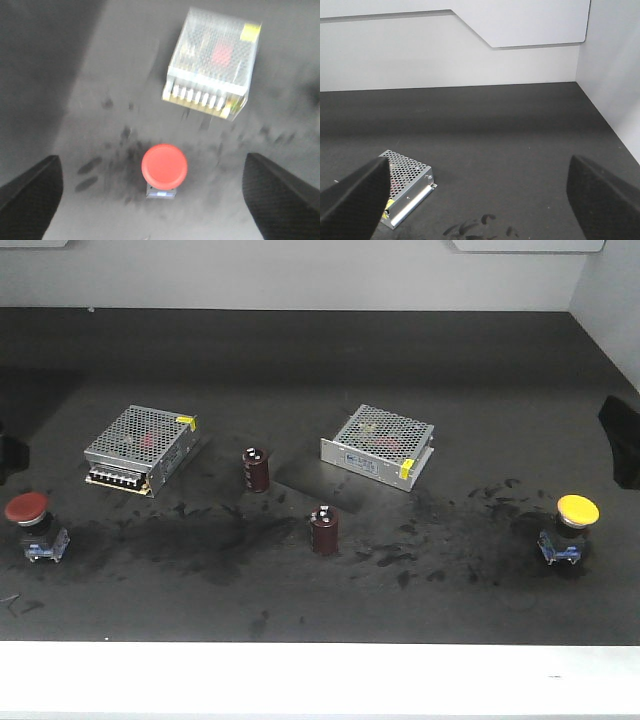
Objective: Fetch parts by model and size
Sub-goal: 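Lower the left gripper onto the red-capped button and close it, then lift the red-capped button with the left gripper off the bench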
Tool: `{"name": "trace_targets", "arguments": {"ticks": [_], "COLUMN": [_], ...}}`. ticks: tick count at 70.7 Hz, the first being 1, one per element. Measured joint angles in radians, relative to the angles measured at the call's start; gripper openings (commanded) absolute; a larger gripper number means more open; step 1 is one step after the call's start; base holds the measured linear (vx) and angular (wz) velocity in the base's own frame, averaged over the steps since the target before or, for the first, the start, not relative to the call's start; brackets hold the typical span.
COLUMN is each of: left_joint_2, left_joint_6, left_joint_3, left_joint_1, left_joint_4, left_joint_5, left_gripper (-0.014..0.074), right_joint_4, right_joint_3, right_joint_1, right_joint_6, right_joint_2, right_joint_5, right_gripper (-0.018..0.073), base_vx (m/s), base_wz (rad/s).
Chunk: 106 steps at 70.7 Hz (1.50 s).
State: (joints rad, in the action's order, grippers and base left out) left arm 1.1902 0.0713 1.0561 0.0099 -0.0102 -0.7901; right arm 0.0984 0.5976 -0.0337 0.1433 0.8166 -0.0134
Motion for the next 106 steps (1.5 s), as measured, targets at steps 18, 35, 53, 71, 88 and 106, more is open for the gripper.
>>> {"name": "trace_targets", "arguments": {"ticks": [18,35,53,71,88,106], "left_joint_2": [0.212,0.344,0.44,0.51,0.532,0.537], "left_joint_6": [-0.009,-0.041,-0.06,-0.063,-0.064,-0.064], "left_joint_3": [0.193,0.296,0.307,0.307,0.308,0.308], "left_joint_1": [0.0,0.0,0.0,0.0,0.0,0.0], "left_joint_4": [0.003,0.028,0.048,0.048,0.048,0.048], "left_joint_5": [-0.197,-0.287,-0.356,-0.366,-0.357,-0.368], "left_gripper": [0.0638,0.062,0.0603,0.0582,0.0574,0.0555], "right_joint_4": [0.0,0.0,0.0,0.0,0.0,0.0], "right_joint_3": [0.0,0.0,0.0,0.0,0.0,0.0], "right_joint_1": [0.0,0.0,0.0,0.0,0.0,0.0], "right_joint_6": [0.0,0.0,0.0,0.0,0.0,0.0], "right_joint_2": [0.0,0.0,0.0,0.0,0.0,0.0], "right_joint_5": [0.013,0.013,0.013,0.013,0.013,0.013], "right_gripper": [0.0635,0.0624,0.0607,0.0594,0.0594,0.0594], "base_vx": [0.0,0.0,0.0,0.0,0.0,0.0], "base_wz": [0.0,0.0,0.0,0.0,0.0,0.0]}}
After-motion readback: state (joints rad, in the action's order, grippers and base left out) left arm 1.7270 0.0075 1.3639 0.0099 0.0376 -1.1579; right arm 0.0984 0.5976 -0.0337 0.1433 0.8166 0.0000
